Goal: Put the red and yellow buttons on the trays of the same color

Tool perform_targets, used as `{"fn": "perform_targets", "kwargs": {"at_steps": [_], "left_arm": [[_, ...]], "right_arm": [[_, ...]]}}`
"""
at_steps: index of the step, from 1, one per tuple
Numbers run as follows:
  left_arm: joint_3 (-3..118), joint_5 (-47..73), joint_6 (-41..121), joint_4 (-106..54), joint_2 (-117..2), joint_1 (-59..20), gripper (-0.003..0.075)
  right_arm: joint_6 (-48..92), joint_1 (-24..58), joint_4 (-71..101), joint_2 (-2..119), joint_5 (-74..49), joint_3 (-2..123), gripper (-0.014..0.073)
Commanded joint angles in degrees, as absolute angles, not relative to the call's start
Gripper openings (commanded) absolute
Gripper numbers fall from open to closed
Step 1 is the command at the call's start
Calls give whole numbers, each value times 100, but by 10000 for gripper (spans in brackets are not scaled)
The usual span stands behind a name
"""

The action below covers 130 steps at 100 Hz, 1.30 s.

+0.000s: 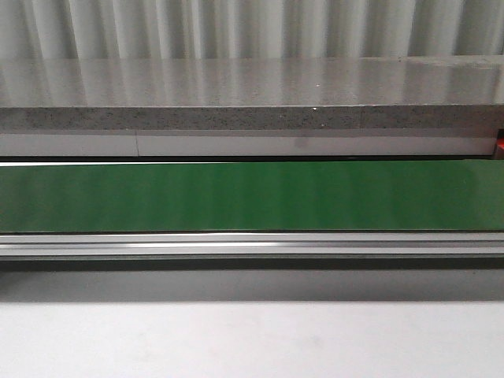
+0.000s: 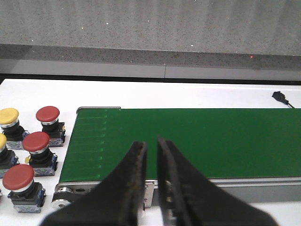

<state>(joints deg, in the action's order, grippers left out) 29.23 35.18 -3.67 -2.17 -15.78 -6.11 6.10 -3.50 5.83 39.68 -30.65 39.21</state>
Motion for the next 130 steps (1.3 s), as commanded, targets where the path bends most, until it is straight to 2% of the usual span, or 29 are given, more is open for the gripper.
{"fn": "perform_targets", "kwargs": {"at_steps": [1, 12, 19, 35, 52, 62, 74, 106, 130], "left_arm": [[3055, 3114, -347, -153, -1630, -654, 289], [3055, 3124, -347, -123, -1630, -654, 529], [3055, 3113, -347, -123, -1630, -654, 582], [3055, 3092, -538, 127, -1630, -654, 565], [3282, 3443, -2490, 1707, -2010, -389, 565], [3485, 3697, -3022, 2242, -2540, -233, 565], [3748, 3832, -3446, 2225, -3294, -58, 565], [4187, 3146, -3562, 1622, -5351, 760, 565], [4396, 3029, -3562, 1480, -6381, 1383, 565]], "right_arm": [[640, -342, 577, 3951, -2689, 4062, -67], [640, -342, 577, 3951, -2689, 4062, -67], [640, -342, 577, 3951, -2689, 4062, -67], [640, -342, 577, 3951, -2689, 4062, -67], [640, -342, 577, 3951, -2689, 4062, -67], [640, -342, 577, 3951, -2689, 4062, -67], [640, -342, 577, 3951, -2689, 4062, -67], [640, -342, 577, 3951, -2689, 4062, -67], [640, -342, 577, 3951, -2689, 4062, -67]]}}
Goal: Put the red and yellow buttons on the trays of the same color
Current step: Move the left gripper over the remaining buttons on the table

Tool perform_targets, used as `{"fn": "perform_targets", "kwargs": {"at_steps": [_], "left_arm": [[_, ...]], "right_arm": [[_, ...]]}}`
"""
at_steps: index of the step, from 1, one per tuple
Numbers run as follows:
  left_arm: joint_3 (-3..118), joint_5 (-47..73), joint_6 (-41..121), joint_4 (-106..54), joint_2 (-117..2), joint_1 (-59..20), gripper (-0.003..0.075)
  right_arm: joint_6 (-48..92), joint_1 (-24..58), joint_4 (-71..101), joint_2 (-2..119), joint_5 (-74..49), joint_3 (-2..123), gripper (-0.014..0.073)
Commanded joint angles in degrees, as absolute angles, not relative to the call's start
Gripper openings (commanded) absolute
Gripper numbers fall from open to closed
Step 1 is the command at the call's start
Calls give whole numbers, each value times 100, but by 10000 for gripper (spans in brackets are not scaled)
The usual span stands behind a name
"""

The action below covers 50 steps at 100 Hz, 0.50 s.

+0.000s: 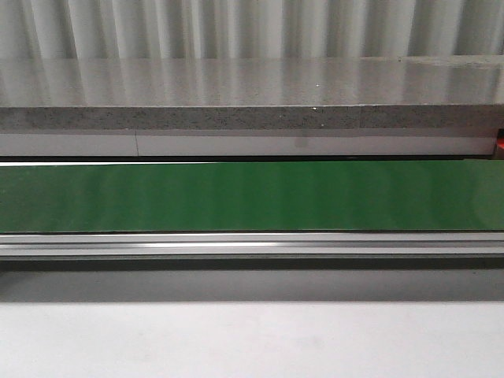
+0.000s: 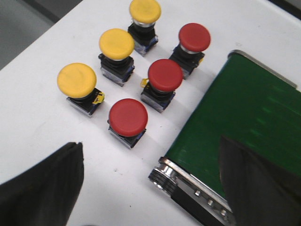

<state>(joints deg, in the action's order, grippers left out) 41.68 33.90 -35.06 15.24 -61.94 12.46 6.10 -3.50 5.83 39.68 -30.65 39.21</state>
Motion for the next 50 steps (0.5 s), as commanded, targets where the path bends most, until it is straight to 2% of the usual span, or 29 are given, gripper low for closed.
{"fn": "perform_targets", "kwargs": {"at_steps": [1, 50], "left_arm": [[4396, 3017, -3562, 1478, -6405, 1405, 565], [4396, 2334, -3527, 1129, -7745, 1931, 565]], "right_arm": [[640, -342, 577, 3951, -2689, 4062, -67], [640, -342, 577, 3951, -2689, 4062, -67]]}}
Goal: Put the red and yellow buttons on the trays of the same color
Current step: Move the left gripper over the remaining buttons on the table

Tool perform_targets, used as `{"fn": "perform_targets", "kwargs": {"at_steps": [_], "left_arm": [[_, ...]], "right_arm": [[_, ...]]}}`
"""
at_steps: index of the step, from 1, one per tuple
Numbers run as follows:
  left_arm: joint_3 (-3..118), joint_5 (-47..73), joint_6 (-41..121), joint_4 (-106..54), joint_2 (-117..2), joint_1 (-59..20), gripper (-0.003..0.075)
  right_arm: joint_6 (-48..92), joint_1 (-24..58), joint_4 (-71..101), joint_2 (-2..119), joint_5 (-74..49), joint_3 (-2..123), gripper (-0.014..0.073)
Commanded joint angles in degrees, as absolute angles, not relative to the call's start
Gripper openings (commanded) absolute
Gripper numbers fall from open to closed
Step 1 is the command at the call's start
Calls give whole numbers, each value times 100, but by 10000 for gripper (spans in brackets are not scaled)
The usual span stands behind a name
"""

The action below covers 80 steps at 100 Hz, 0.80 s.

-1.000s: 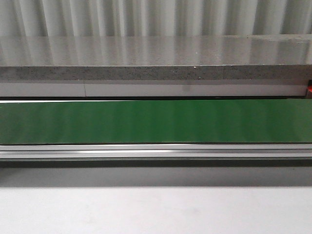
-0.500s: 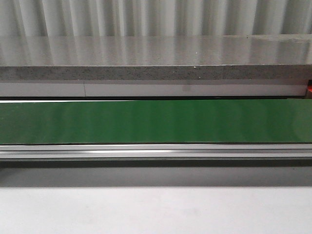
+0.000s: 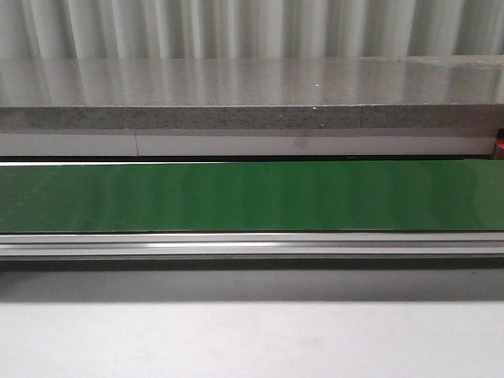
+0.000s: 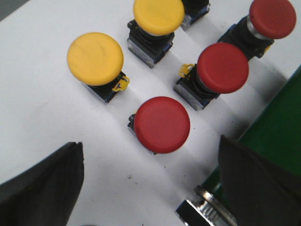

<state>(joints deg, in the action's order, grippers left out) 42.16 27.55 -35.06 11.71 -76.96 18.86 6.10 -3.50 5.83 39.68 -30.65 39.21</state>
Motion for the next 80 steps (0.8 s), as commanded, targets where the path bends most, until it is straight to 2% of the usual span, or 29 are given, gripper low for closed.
{"fn": "perform_targets", "kwargs": {"at_steps": [1, 63, 70, 80], "left_arm": [[4396, 2323, -3527, 1129, -7780, 1945, 565], [4437, 1553, -3516, 1119, -8590, 2025, 559], [4437, 1533, -3516, 1127, -8590, 2025, 510], [4437, 1533, -3516, 1127, -8590, 2025, 374]], "right_arm": [[640, -342, 577, 3951, -2689, 4062, -67], [640, -342, 577, 3951, -2689, 4062, -67], [640, -342, 577, 3951, -2689, 4062, -67], [640, -342, 577, 3951, -2689, 4062, -67]]}}
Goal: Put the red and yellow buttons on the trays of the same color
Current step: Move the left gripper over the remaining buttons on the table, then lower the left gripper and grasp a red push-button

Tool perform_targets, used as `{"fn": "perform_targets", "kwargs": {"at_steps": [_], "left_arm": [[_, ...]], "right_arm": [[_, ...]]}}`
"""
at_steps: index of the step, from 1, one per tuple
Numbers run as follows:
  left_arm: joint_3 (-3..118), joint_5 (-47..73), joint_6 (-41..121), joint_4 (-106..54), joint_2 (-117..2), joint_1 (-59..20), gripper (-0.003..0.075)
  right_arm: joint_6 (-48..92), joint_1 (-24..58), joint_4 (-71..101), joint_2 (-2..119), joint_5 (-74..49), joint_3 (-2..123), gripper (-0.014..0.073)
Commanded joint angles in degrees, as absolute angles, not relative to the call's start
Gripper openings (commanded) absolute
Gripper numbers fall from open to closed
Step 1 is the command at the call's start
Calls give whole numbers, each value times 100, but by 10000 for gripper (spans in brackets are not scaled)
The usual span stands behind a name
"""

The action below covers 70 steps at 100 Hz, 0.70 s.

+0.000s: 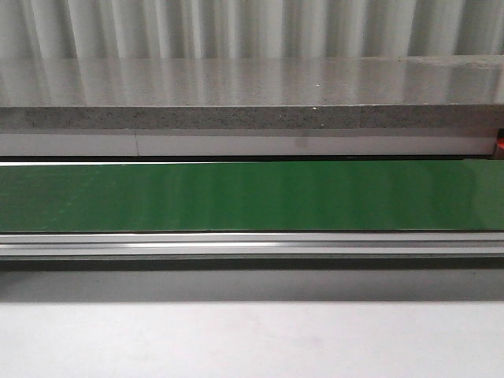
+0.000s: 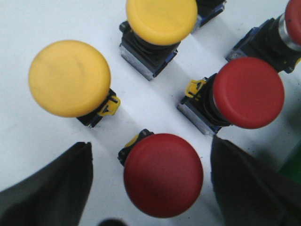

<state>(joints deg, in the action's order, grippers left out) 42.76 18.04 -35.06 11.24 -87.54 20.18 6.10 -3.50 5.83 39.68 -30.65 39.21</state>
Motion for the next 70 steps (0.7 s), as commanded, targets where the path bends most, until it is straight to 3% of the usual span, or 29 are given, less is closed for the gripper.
{"fn": "perform_targets", "kwargs": {"at_steps": [1, 16, 33, 42, 70], "left_arm": [[4437, 1533, -3516, 1127, -8590, 2025, 364], [4448, 1663, -3516, 1127, -8590, 2025, 160], [4451, 1990, -3397, 1116, -8357, 2014, 15], [4451, 2006, -3397, 1020, -8041, 2004, -20], [4744, 2272, -2956, 1022, -6633, 1681, -20]], "right_arm": [[640, -342, 577, 3951, -2689, 4062, -67], [640, -342, 577, 3951, -2689, 4062, -67], [640, -342, 577, 3951, -2689, 4062, -67], [640, -342, 577, 3951, -2689, 4062, -67], [640, -342, 577, 3951, -2689, 4062, -67]]}}
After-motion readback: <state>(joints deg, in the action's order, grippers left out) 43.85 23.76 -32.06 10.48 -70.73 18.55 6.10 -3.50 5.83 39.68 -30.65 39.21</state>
